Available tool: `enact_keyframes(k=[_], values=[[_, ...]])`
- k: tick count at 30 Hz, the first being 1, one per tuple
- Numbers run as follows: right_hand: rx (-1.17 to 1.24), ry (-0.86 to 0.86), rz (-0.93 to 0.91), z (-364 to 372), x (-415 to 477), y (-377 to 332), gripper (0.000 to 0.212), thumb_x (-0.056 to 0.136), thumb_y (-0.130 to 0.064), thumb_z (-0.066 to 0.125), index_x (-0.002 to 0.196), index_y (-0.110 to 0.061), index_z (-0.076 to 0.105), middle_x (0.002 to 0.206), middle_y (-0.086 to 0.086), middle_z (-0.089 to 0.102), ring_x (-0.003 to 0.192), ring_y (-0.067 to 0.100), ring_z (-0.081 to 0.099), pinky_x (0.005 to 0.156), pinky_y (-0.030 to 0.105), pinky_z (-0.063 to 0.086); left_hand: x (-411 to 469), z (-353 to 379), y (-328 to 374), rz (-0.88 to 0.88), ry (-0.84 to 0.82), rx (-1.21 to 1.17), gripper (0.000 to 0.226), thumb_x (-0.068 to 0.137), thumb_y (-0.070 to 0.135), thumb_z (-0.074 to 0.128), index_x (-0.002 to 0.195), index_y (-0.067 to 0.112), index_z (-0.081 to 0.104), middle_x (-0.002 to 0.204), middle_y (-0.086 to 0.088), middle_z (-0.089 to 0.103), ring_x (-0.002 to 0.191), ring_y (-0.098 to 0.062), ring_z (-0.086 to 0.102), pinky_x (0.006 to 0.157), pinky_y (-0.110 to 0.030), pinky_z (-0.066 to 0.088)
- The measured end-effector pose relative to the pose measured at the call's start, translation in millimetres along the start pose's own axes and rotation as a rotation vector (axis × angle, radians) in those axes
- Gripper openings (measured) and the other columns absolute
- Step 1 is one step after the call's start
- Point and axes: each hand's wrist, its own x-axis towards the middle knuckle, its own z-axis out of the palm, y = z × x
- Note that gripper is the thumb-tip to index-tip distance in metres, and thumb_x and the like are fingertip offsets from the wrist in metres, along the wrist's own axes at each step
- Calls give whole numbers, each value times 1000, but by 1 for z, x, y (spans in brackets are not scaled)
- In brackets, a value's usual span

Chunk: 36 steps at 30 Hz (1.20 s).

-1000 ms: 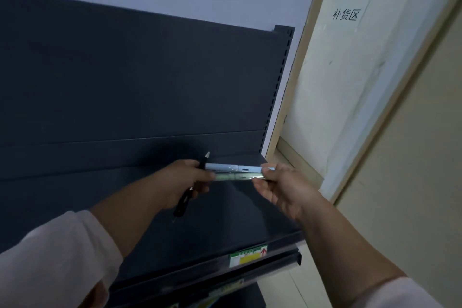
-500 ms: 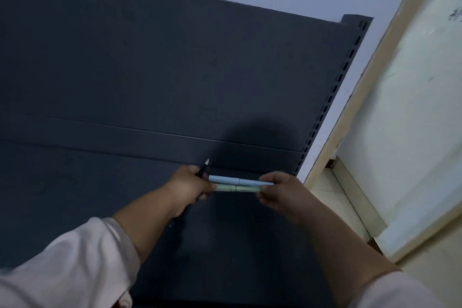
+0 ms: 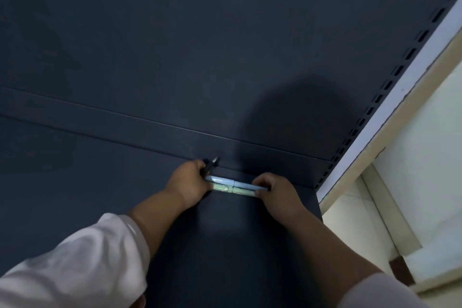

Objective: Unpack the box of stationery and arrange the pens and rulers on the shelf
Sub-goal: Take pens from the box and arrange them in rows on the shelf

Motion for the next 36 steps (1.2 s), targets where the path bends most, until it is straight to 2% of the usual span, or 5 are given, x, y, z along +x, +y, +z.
enact_keyframes(k=[6, 15, 21, 29, 36], values=[[-154, 4, -19, 1, 7, 1, 24, 87, -21, 65, 110, -25, 67, 112, -1, 58, 107, 19, 53, 93, 30, 44, 5, -7, -3, 20, -2, 1, 17, 81, 19, 70, 87, 14, 56, 78, 4, 55, 68, -7, 52, 51, -16, 34], [263, -11, -146, 27, 2, -110, 26, 90, -20, 63, 115, -16, 63, 93, -7, 61, 88, 7, 58, 81, 18, 46, -17, -70, -30, 272, 36, 312, 18, 93, 20, 52, 106, 27, 62, 97, 0, 64, 93, -20, 59, 81, -27, 46], [-120, -196, -261, 77, -11, -167, 13, 93, -25, 57, 101, -22, 65, 87, -3, 69, 86, 18, 62, 81, 29, 48, -54, -133, -63, 413, 182, 658, 24, 92, 32, 54, 112, 24, 63, 110, 2, 64, 105, -22, 54, 93, -33, 39], [-312, 23, -183, 141, 3, -184, 14, 91, -24, 57, 95, -13, 64, 99, 11, 68, 96, 30, 62, 76, 33, 45, -101, -213, -130, 219, 252, 798, 50, 94, 47, 47, 139, 29, 40, 124, 1, 51, 123, -22, 40, 107, -36, 22], [-441, 103, -146, 192, -14, -240, 33, 91, -24, 57, 123, -15, 56, 128, 10, 52, 115, 31, 46, 92, 39, 43, -136, -279, -194, 183, 271, 828, 49, 94, 47, 44, 139, 29, 40, 126, 1, 50, 125, -23, 37, 107, -35, 22]])
